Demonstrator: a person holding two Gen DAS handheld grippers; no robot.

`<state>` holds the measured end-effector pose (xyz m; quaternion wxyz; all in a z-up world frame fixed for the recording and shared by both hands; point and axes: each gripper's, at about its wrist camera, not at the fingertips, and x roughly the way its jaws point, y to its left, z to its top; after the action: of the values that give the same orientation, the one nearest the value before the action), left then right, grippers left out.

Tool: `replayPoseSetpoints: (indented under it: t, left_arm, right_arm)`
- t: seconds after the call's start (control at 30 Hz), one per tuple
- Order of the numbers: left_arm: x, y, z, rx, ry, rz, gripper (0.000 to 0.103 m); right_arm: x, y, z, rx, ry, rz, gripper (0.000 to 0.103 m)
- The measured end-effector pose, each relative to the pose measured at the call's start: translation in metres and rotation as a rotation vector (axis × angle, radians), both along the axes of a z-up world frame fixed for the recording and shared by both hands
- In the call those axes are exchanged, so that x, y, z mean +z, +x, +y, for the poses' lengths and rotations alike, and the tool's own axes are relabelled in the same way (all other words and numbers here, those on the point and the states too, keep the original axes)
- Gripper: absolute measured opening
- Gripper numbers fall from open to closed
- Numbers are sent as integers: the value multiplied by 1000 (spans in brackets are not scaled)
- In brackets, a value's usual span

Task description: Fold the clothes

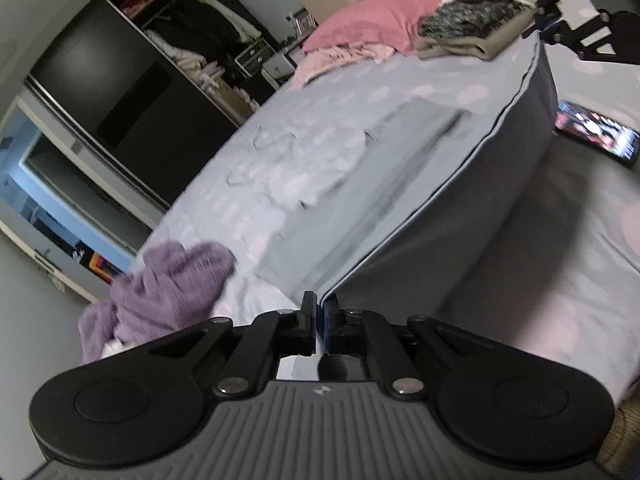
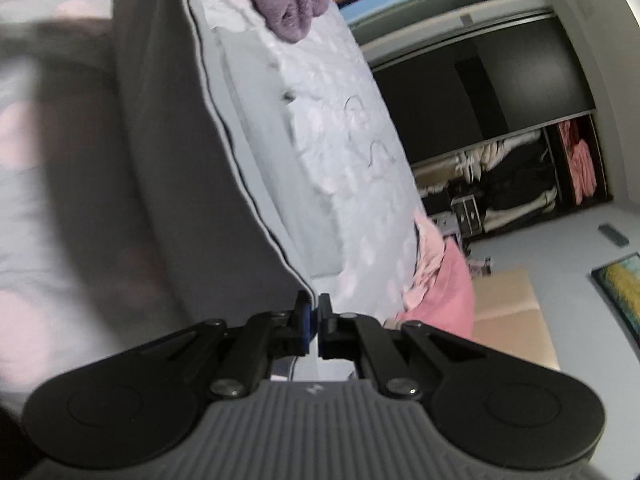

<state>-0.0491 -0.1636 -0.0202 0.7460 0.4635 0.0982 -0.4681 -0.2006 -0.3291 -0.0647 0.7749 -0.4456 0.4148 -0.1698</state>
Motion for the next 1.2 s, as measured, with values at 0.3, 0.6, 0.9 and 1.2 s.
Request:
replayPoseSetpoints:
  t: [0.3,0.6,0.9,1.2]
  left_arm:
    - [25,87,-79,-5,35,83,1]
    - [-8,183,-161,102,91,205,1]
    - [-80,254,-236,166,174,281,1]
    - [-101,279,-244,254,125,303,16]
  right_arm:
    - [39,87,-77,-20,87,7,3]
    - [13,183,-133,-44,88,28,3]
    - [-46,269,-201,-126,209,96,3]
    - [-91,285,-226,-161,263,91,17]
